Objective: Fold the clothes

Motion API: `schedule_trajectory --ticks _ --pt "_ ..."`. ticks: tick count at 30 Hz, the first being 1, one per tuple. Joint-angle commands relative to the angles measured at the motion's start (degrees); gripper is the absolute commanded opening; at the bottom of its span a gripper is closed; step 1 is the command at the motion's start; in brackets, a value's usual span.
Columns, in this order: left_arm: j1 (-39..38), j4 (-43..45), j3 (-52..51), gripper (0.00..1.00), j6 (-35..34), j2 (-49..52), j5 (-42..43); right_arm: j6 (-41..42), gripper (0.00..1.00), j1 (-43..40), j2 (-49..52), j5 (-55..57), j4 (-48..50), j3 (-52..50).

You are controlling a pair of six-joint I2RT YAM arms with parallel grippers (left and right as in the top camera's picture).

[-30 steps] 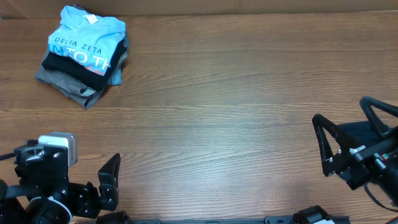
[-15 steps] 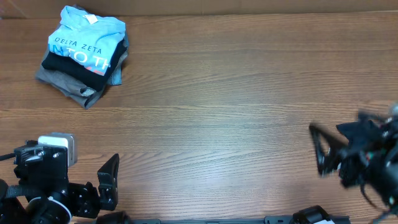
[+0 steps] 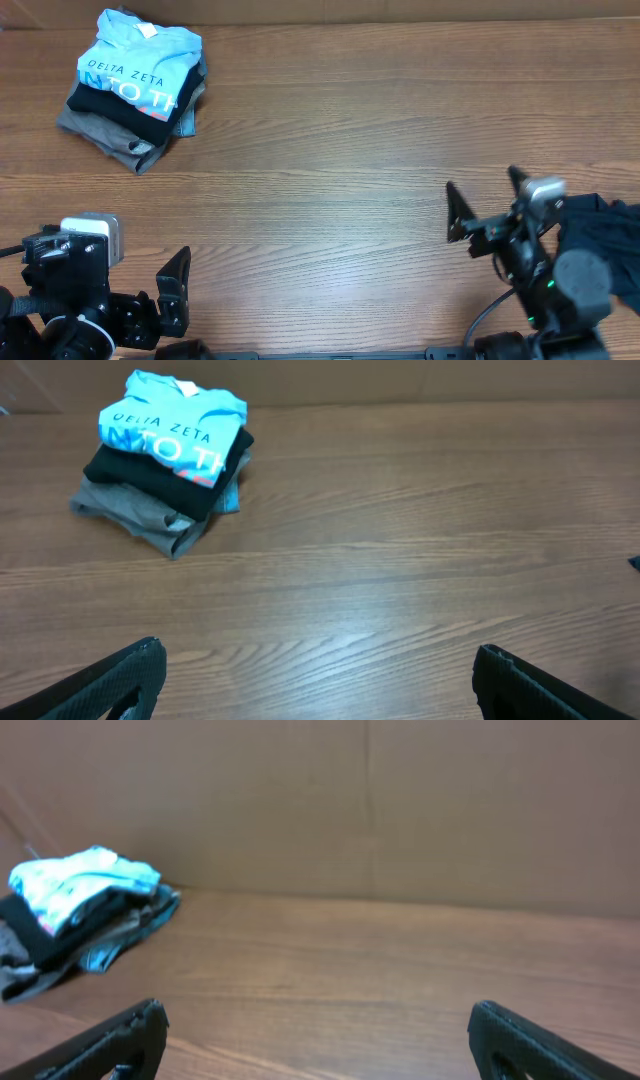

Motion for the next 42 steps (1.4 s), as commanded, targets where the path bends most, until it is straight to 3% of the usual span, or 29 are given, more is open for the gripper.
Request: schedule_trajectory --ticks 1,9,12,15,39,42 --pt "-0.5 0.1 0.0 1.0 -1.0 0.1 -0.1 -0.5 1.0 -0.2 -8.7 -2.9 5.2 -10.5" --pt "-0.5 0.1 0.0 1.0 -1.0 0.1 -0.1 -0.6 1.0 -0.2 -22.5 -2.9 16.0 -28.7" --pt "-0.5 0.1 0.0 1.0 -1.0 0.1 -0.1 -0.6 1.0 -0.2 -22.9 -2.9 21.1 -32.6" --pt "-0.5 0.1 0.0 1.0 -1.0 0.1 -0.1 -0.5 1.0 -0.2 -22.9 -2.8 17.3 -32.8" --pt "-0.5 0.1 0.0 1.0 -1.0 0.1 -0.1 -0.6 1.0 -0.3 -22.9 -2.7 17.5 -32.8" --pt "-0.5 3.5 -0.7 1.0 -0.2 -0.2 -0.5 -0.6 1.0 -0.3 -22.9 -2.7 17.5 -32.8"
